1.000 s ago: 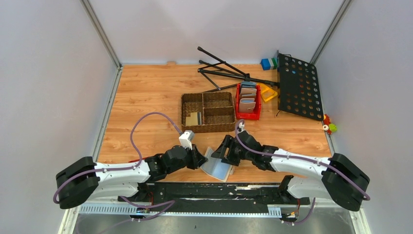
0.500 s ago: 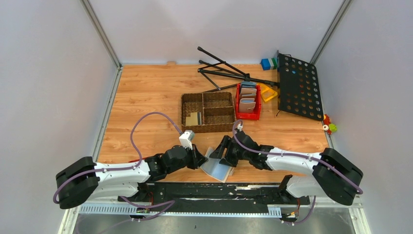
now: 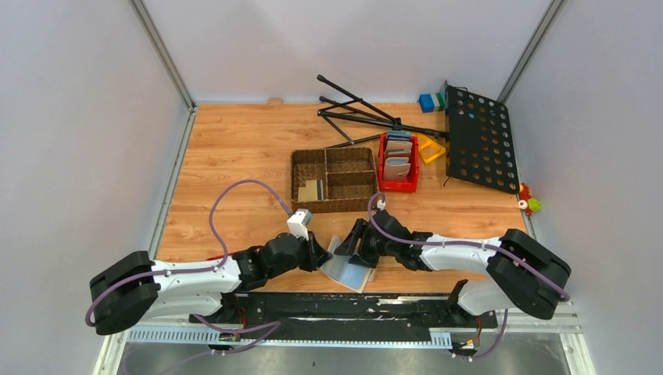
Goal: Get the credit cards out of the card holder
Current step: Remove the credit card from the card holder.
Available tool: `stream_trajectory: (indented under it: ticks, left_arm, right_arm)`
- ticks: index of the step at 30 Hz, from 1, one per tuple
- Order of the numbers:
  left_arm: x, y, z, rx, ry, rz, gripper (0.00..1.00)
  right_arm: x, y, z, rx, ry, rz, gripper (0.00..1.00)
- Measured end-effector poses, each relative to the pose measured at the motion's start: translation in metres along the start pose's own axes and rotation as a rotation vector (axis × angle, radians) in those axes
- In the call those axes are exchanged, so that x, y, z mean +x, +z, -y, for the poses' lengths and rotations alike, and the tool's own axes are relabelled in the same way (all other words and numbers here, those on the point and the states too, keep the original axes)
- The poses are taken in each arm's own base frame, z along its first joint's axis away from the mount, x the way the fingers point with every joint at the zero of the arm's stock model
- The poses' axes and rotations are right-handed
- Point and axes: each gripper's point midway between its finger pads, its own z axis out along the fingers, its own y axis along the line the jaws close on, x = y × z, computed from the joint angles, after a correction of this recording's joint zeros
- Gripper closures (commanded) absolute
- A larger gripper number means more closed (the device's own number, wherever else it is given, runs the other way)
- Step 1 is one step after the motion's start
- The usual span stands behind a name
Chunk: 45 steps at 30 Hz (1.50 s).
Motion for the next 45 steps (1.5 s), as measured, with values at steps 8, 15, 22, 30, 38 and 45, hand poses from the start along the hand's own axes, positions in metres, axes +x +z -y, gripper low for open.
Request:
stream_trajectory:
  ticks: [8, 15, 22, 30, 38, 45]
  left_arm:
    - [0.001, 0.000, -0.003, -0.010, 0.016, -0.002, 1.00]
    - [0.002, 0.000, -0.006, -0.022, 0.030, -0.006, 1.00]
    - [0.004, -0.001, -0.005, -0.016, 0.034, -0.018, 1.00]
    - [-0.001, -0.006, 0.006, 0.024, 0.034, -0.014, 1.00]
    - [-0.004, -0.011, 0.010, 0.039, 0.041, -0.005, 1.00]
    - [-0.011, -0.011, 0.015, 0.049, 0.038, 0.014, 1.00]
  right_arm:
    - [0.000, 0.003, -0.001, 0.022, -0.025, -0.013, 0.44]
    - [-0.003, 0.004, -0.002, 0.131, -0.091, -0.041, 0.54]
    - [-0.003, 0.001, -0.001, 0.162, -0.135, -0.061, 0.63]
    - [-0.002, -0.013, 0.000, 0.157, -0.218, -0.066, 0.56]
    - [0.005, -0.031, 0.015, 0.177, -0.275, -0.093, 0.56]
    - [0.017, -0.053, 0.056, 0.260, -0.277, -0.126, 0.54]
